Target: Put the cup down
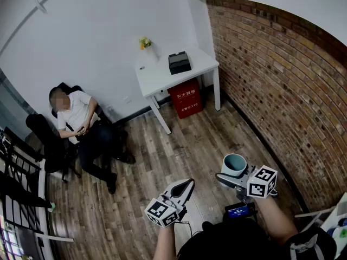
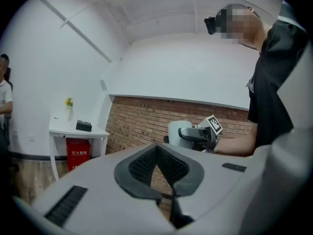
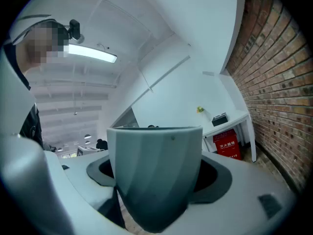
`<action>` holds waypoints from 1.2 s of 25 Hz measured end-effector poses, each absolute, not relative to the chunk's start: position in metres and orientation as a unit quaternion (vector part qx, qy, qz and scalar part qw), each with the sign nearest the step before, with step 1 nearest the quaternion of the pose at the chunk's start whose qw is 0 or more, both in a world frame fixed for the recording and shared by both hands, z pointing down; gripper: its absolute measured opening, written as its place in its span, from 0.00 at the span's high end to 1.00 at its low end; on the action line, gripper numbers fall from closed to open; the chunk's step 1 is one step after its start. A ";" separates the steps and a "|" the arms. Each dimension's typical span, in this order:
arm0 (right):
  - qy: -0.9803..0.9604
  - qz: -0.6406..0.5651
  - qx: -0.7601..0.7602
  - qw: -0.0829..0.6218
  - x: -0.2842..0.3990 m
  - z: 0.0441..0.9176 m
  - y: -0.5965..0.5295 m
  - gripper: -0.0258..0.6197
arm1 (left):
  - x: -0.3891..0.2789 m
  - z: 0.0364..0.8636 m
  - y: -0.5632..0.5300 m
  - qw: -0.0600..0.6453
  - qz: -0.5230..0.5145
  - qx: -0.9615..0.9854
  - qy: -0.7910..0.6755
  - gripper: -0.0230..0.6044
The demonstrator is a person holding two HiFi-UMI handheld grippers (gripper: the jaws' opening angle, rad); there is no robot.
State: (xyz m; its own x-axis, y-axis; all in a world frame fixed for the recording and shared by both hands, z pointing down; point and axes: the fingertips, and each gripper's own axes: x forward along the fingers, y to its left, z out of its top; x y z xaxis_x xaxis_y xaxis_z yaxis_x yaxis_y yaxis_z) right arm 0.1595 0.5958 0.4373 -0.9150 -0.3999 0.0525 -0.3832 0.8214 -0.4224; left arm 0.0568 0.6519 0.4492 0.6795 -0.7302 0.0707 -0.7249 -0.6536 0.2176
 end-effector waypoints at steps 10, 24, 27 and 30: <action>0.953 -0.220 -0.205 0.024 0.167 0.434 0.590 0.34 | 0.066 0.445 0.647 0.114 -0.009 0.909 -0.400 0.95; 0.947 -0.237 -0.215 0.027 0.190 0.438 0.570 0.34 | 0.089 0.444 0.625 0.106 -0.007 0.910 -0.400 0.95; 0.947 -0.237 -0.217 0.024 0.197 0.442 0.562 0.34 | 0.096 0.443 0.616 0.102 -0.006 0.912 -0.397 0.95; 0.946 -0.240 -0.218 0.023 0.205 0.445 0.552 0.34 | 0.102 0.446 0.605 0.104 0.001 0.910 -0.401 0.95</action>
